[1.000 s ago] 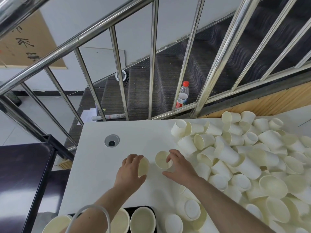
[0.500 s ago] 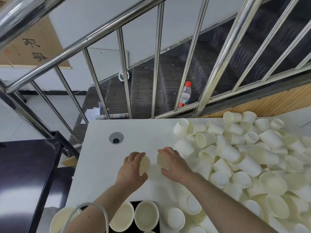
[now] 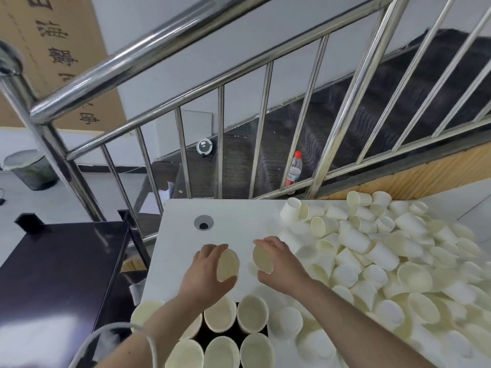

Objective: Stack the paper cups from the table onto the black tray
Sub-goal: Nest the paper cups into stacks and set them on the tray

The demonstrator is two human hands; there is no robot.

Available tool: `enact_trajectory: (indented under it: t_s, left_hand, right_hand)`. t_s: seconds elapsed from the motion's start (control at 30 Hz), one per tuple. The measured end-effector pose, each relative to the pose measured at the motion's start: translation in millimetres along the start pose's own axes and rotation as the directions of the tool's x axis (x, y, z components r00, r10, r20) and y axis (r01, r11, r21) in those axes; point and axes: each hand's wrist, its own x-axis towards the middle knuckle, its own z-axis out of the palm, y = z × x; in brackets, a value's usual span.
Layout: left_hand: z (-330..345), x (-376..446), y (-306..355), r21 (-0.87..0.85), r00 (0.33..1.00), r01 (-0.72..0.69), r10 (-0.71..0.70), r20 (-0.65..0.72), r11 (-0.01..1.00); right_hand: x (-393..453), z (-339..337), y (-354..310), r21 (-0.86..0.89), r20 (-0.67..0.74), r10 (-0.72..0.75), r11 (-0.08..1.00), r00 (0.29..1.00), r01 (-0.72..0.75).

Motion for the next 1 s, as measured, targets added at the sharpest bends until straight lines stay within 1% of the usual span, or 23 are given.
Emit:
enact_trajectory:
  t_s: [0.17, 0.3, 0.47, 0.57, 0.8, 1.0]
  left_hand:
    - [-12.4, -29.5, 0.6, -0.024, 1.000, -0.024, 0.024, 0.018, 0.999]
    - [-13.6, -51.7, 0.1, -0.010, 0.998, -0.027, 0.028, 0.050, 1.000]
    - [-11.6, -62.8, 1.0, 0.015, 0.994, -0.047, 0.045, 0.104, 0.999]
    - [-9.8, -63.7, 0.6, 0.034, 0.989, -0.048, 0.042, 0.144, 0.998]
    - [-3.4, -62.0, -5.6, 0.150, 0.972, -0.040, 0.004, 0.234, 0.988]
    - [1.2, -59.3, -9.6, 0.207, 0.955, -0.022, -0.041, 0.293, 0.978]
  right_hand:
    - [-32.6, 1.6, -23.2, 0.012, -0.009, -0.021, 1.000, 1.000, 0.021]
    - [-59.7, 10.1, -37.0, 0.001, -0.015, -0.019, 1.000, 1.000, 0.019]
    - [-80.0, 17.5, -40.4, -0.018, 0.026, -0.004, 1.000, 1.000, 0.005]
    - [-84.9, 20.8, -40.1, -0.034, 0.044, 0.000, 0.999, 0.999, 0.002]
    - [-80.1, 27.5, -38.3, -0.059, 0.087, -0.002, 0.998, 0.996, 0.007]
    - [-72.0, 31.2, -32.4, -0.117, 0.168, 0.031, 0.993, 0.985, -0.011]
